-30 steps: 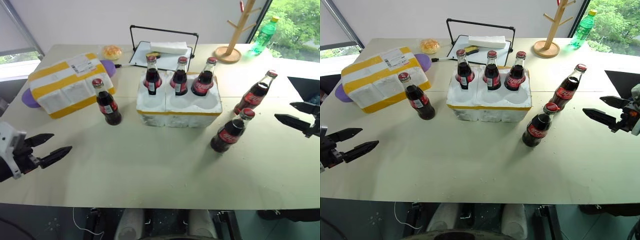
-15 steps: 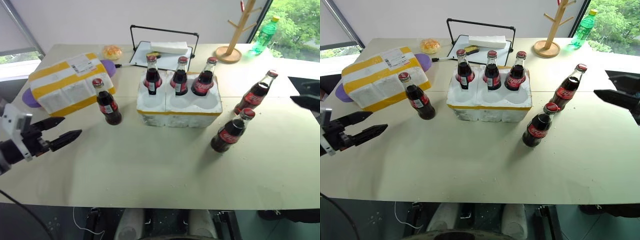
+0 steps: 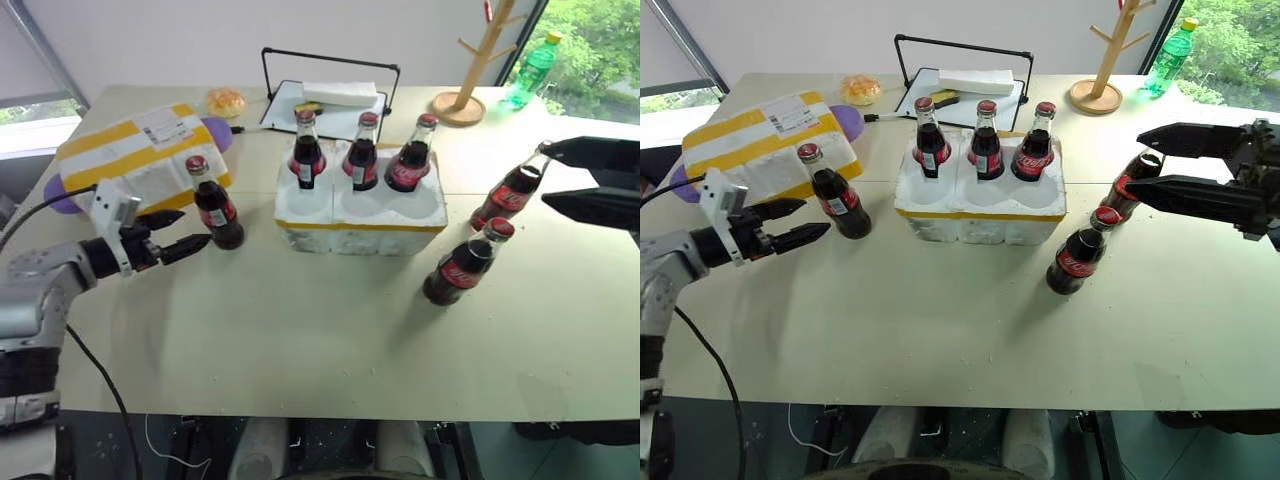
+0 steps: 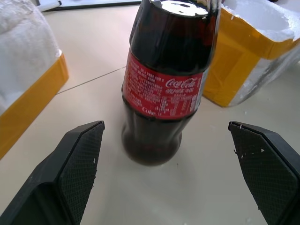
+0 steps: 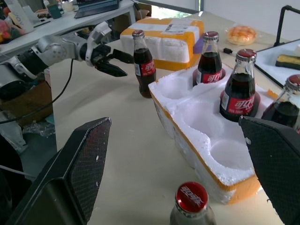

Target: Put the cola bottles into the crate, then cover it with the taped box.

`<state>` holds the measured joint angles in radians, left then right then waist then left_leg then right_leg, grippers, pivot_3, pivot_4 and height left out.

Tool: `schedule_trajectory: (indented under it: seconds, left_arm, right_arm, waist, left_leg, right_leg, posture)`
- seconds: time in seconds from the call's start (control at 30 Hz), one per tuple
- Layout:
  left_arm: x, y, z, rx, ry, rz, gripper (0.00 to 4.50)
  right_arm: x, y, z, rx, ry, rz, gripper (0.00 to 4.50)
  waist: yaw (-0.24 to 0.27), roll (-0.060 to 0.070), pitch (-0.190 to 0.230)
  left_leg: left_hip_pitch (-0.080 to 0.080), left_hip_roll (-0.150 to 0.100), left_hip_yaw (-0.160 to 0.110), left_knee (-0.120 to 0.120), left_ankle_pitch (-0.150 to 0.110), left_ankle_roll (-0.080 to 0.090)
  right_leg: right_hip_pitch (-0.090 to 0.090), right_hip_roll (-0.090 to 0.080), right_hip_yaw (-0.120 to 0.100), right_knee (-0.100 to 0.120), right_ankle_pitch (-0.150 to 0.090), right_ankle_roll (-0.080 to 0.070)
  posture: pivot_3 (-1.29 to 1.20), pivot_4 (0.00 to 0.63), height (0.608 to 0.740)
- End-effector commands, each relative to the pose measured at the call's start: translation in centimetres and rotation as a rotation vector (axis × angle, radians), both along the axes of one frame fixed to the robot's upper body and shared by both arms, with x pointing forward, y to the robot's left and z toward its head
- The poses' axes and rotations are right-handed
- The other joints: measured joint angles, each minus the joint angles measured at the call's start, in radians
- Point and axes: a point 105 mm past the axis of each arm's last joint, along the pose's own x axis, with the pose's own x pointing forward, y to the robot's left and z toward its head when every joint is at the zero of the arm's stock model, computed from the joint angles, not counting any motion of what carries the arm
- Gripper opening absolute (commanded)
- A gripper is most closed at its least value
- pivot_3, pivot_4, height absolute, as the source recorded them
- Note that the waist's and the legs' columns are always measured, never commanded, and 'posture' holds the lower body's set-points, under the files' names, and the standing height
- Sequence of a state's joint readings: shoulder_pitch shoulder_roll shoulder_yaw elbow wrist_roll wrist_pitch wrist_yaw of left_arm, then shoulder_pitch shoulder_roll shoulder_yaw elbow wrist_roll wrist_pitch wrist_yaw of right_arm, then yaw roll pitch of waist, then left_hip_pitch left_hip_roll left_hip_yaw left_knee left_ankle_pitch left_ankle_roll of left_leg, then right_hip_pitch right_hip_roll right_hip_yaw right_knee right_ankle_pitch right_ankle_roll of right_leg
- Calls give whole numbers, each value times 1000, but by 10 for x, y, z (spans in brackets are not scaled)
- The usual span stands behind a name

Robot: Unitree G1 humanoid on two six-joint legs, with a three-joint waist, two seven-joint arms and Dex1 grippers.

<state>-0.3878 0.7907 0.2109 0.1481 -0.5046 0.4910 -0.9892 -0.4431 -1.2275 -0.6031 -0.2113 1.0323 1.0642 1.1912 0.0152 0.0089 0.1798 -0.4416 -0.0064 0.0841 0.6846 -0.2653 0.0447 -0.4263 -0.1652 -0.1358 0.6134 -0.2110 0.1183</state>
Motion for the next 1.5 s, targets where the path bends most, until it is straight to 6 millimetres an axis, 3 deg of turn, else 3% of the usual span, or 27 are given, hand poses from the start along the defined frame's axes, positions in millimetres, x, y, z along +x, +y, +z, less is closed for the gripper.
schedule_trajectory:
  seconds: [0.03, 0.43, 0.67, 0.83, 1.03, 1.17, 1.37, 1.5]
  left_arm:
    - [10, -7, 11, 8, -54, -26, 4435]
    - [38, -27, 14, 2, -92, -45, 4435]
    - [39, -36, 6, 3, -71, -101, 4435]
    - [36, -35, 6, -11, -66, -117, 2841]
    - [34, -35, 13, 2, -68, -127, 2866]
    - [25, -41, 35, -9, -77, -201, 2866]
    - [13, -63, 105, 0, -140, -390, 2866]
    - [17, -78, 131, -7, -168, -462, 2866]
  right_arm:
    - [-9, 7, 6, 9, -46, 28, 4500]
    - [-11, 22, -3, 35, -25, 80, 4500]
    - [-12, 27, -3, 34, -24, 93, 4500]
    - [-12, 28, -3, 35, -24, 96, 4500]
    - [-11, 28, -4, 36, -24, 90, 4500]
    - [-9, 27, -6, 31, -23, 83, 4500]
    - [-5, 24, -12, 26, 3, 60, 4500]
    - [-3, 24, -15, 17, -7, 47, 4500]
  waist:
    - [-1, -1, 0]
    - [0, -3, 1]
    - [-2, -4, 2]
    - [-1, -4, 2]
    - [-2, -4, 2]
    - [-2, -5, 2]
    - [4, -17, 10]
    - [1, -17, 10]
  left_leg:
    - [0, 0, 0, 0, 0, 0]
    - [0, 0, 0, 1, 1, 0]
    - [0, 0, 0, 1, 1, 0]
    - [0, 0, 0, 1, 1, 0]
    - [0, 0, 0, 1, 1, 0]
    - [0, 0, 0, 1, 1, 0]
    - [-2, 0, -3, 4, 1, 0]
    - [-4, -1, -2, 9, -1, 3]
  right_leg:
    - [0, 0, 0, 0, 0, 0]
    - [0, 0, 0, 1, 0, 0]
    - [1, 0, 0, 1, 0, 1]
    - [1, 0, 0, 1, 0, 1]
    - [1, 0, 0, 1, 1, 1]
    - [1, 0, 0, 1, 1, 1]
    - [1, 1, -1, 2, 1, 1]
    - [2, 1, 0, 1, 2, 3]
  posture:
    - [0, 150, 740]
    - [0, 150, 740]
    - [0, 150, 740]
    - [0, 150, 740]
    - [0, 150, 740]
    - [0, 150, 740]
    - [0, 150, 740]
    - [0, 150, 740]
